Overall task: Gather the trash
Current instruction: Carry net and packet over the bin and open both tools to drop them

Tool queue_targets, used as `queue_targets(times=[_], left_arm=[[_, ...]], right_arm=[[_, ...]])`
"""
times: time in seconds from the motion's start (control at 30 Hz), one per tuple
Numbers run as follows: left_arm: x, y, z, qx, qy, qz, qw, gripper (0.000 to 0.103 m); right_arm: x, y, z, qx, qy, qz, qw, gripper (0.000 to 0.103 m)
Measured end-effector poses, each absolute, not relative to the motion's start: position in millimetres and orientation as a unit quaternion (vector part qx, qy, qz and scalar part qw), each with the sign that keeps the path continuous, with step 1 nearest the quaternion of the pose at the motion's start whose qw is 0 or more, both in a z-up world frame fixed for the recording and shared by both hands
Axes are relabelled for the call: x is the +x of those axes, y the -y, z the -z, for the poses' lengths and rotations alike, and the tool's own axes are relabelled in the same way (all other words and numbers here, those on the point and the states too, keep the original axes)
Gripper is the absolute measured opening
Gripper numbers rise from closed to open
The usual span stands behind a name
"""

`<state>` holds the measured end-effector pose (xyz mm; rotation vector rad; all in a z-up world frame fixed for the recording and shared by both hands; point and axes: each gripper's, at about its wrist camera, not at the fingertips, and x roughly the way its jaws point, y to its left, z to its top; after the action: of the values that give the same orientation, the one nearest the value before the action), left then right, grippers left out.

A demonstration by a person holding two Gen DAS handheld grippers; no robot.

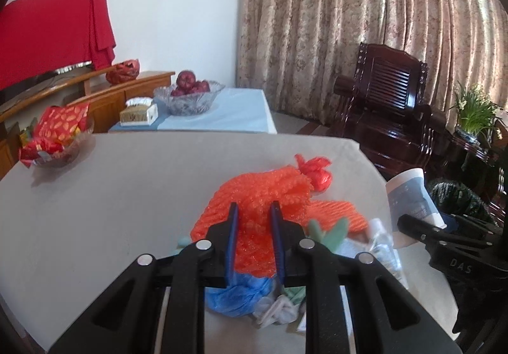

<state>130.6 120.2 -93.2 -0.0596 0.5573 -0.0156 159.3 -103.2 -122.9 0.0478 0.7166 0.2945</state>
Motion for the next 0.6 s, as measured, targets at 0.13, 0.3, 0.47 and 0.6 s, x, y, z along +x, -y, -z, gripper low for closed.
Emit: queue_targets(times=[0.13, 0.3, 0.47, 0.6], left_arm=[[127.4, -108.6, 76.3, -0.030, -0.260, 0.020, 0.965, 0.020], [121.7, -89.5, 57.6, -0.030, -0.247, 0.038, 0.968, 0.020], [116.8, -62.1, 45.4, -0.028, -0.240, 0.067, 0.968, 0.020], [117.3, -38.0, 41.0, -0.028, -0.241, 0.092, 0.966, 0.020]], right_arm=[[148.6, 112.1, 98.5, 0.021, -0.328, -0.130, 0.936, 0.051], [134.5, 128.0, 72.2, 0.023, -0.305, -0.115, 0.945, 0.051], [122.8, 149.4, 55.0, 0.024, -0.290, -0.099, 0.951, 0.052], [112.7, 170.3, 47.0, 0.025, -0.282, -0.077, 0.956, 0.052]])
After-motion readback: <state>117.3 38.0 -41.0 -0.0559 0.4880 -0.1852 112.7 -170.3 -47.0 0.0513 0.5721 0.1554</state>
